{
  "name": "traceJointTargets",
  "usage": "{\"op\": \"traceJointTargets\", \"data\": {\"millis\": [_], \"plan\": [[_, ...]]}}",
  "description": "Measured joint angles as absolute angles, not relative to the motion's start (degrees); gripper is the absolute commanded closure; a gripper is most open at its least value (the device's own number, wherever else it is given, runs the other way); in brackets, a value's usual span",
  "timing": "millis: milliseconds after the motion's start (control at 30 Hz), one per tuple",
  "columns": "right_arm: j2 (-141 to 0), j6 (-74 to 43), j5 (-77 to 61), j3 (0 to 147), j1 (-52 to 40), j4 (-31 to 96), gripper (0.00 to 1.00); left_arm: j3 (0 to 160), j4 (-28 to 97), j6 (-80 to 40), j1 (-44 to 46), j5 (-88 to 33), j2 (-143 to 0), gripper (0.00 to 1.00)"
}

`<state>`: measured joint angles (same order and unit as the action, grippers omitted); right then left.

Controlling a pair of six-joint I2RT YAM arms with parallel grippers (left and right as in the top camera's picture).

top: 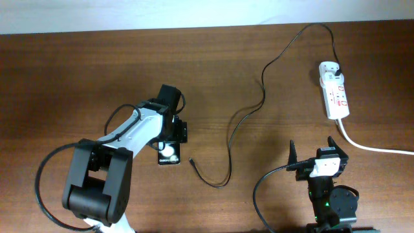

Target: Plug charger to phone and switch on socket

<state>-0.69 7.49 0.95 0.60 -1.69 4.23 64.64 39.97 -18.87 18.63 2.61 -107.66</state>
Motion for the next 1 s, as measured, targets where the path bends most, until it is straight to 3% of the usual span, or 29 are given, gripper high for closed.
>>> {"op": "traceJointTargets", "data": {"millis": [267, 533, 767, 1000], "plan": [[-0.69, 7.46, 0.95, 0.6, -1.69, 4.23, 0.01, 64.64, 39.86, -18.85, 18.63, 2.63, -107.66, 0.21], [-0.69, 7.46, 0.95, 0.6, -1.69, 4.23, 0.01, 64.64, 39.7, -18.87, 18.7, 2.72, -107.66, 0.05], [-0.69, 7.49, 0.95, 0.6, -1.69, 4.23, 0.01, 64.64, 39.62, -18.9, 18.7, 2.79, -107.66, 0.12], [-0.69, 7.49, 0.95, 0.6, -1.69, 4.23, 0.01, 64.64, 39.57, -19.05, 18.7, 2.79, -107.66, 0.12]]}}
